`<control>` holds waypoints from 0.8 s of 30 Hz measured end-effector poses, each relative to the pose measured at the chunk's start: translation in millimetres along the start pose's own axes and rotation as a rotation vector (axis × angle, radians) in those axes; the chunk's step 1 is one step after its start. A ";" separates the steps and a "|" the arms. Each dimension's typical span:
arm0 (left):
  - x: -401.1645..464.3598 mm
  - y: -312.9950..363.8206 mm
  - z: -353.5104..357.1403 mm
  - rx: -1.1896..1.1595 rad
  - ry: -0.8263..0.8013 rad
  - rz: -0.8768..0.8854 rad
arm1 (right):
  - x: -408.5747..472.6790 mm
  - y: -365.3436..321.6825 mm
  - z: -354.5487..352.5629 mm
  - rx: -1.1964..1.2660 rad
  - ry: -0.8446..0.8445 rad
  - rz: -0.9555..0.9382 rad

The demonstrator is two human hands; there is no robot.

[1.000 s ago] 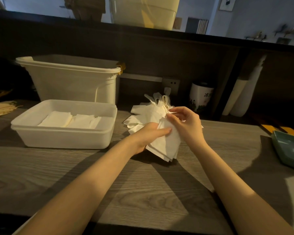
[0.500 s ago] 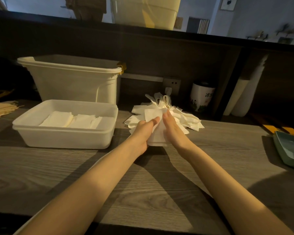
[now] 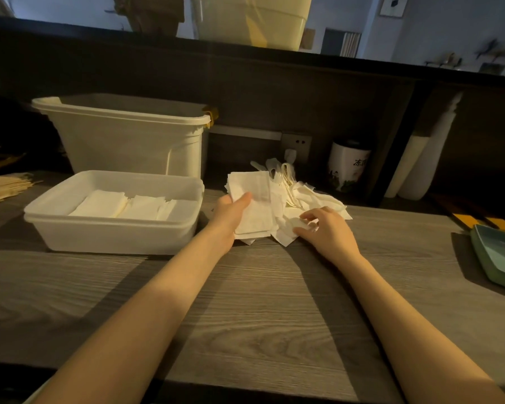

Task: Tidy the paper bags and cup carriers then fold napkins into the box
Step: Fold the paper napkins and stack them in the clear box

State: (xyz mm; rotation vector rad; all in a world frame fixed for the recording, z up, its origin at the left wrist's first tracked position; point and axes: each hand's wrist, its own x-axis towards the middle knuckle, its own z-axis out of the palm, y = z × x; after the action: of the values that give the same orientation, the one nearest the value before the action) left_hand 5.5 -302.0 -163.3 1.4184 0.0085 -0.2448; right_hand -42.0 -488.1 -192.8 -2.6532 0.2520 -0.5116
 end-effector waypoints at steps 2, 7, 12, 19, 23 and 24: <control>1.4 -1.2 -0.3 0.056 0.017 0.017 | -0.2 -2.0 -2.8 -0.036 -0.005 -0.014; 3.9 -2.1 -0.8 0.107 0.040 0.032 | -0.8 -7.5 -5.1 -0.157 0.021 -0.065; 2.4 -3.0 -0.6 0.104 0.037 0.042 | 0.4 -7.6 -3.7 -0.135 0.072 -0.031; 2.6 -1.5 0.3 0.097 0.056 0.075 | -1.8 -12.3 -11.7 0.092 0.315 0.037; 1.8 -2.0 0.9 0.118 0.069 0.083 | -2.1 -13.2 -15.7 0.251 0.408 0.025; 1.9 -2.1 1.0 0.119 0.069 0.086 | -1.8 -13.8 -16.7 0.297 0.426 0.026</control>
State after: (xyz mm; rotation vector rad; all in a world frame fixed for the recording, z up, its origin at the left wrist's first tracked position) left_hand 6.8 -303.6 -165.5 1.5414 -0.0104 -0.1265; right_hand -48.8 -481.6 -173.3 -2.2298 0.3082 -1.0206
